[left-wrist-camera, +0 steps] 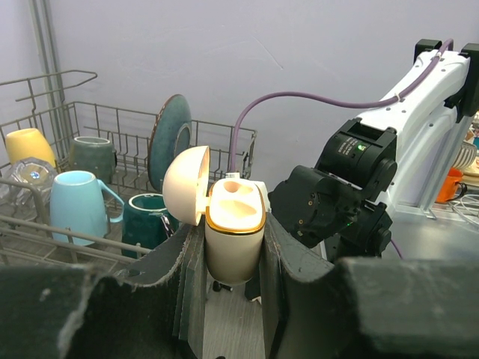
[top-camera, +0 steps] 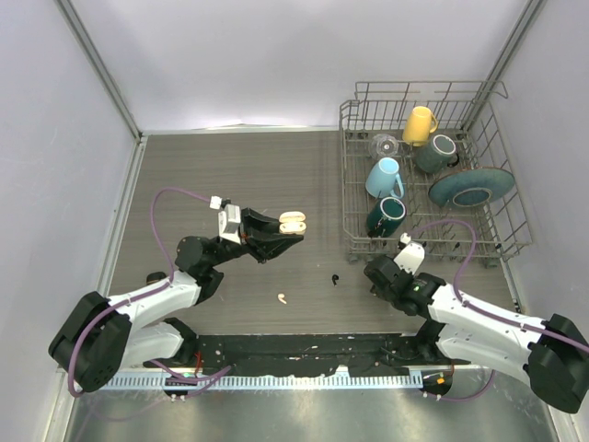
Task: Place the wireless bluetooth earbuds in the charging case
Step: Pick up the earbud from the center of the board.
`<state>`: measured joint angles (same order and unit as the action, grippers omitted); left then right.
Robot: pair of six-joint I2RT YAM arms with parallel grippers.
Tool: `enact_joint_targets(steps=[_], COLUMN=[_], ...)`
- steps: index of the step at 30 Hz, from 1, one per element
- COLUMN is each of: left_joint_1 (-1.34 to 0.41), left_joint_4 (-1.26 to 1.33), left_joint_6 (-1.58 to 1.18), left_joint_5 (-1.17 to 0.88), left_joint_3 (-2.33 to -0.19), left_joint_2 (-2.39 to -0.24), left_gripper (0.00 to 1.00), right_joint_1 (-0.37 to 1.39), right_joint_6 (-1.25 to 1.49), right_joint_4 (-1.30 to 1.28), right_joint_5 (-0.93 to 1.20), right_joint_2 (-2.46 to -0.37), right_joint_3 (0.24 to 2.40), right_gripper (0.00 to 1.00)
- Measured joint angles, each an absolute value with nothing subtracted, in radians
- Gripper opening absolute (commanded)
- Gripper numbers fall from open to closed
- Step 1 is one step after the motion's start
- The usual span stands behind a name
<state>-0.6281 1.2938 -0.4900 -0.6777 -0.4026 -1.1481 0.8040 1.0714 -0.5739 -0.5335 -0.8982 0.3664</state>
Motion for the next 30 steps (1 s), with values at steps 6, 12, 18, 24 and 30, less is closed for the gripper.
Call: enact_joint_targets(steps=[6,12,18,24,30], left_joint_1=[-0.628,-0.628,-0.628,-0.628,-0.628], left_joint_4=[1.293,1.294,1.294,1.293,1.294], left_joint_6=[-0.490,-0.490,-0.490,-0.490,-0.490], left_joint_5=[-0.673,-0.672,-0.670,-0.667,-0.665], left_joint_3=[-0.393,-0.393,-0.392,-0.385,-0.385], left_joint_2=[-1.148,-1.148,-1.148,-1.147,-1.147], left_gripper=[0.00,0.00,0.00,0.00,0.00], right_joint_1=[0.809,0.810,0.810,0.812,0.817], right_joint_6=[1.071,1.070,1.071,1.073,1.076], right_joint_4=[-0.568,-0.568,-0.569,-0.570,-0.575], right_joint_5=[-0.534,-0.533,-0.533,-0.533,-0.533], right_joint_2=[-0.910,-0.910,-0.910,-0.910,-0.929], right_joint_3=[0.366,0.366,0.366,0.366,0.370], right_gripper=[0.37,0.33,0.29,0.35,0.35])
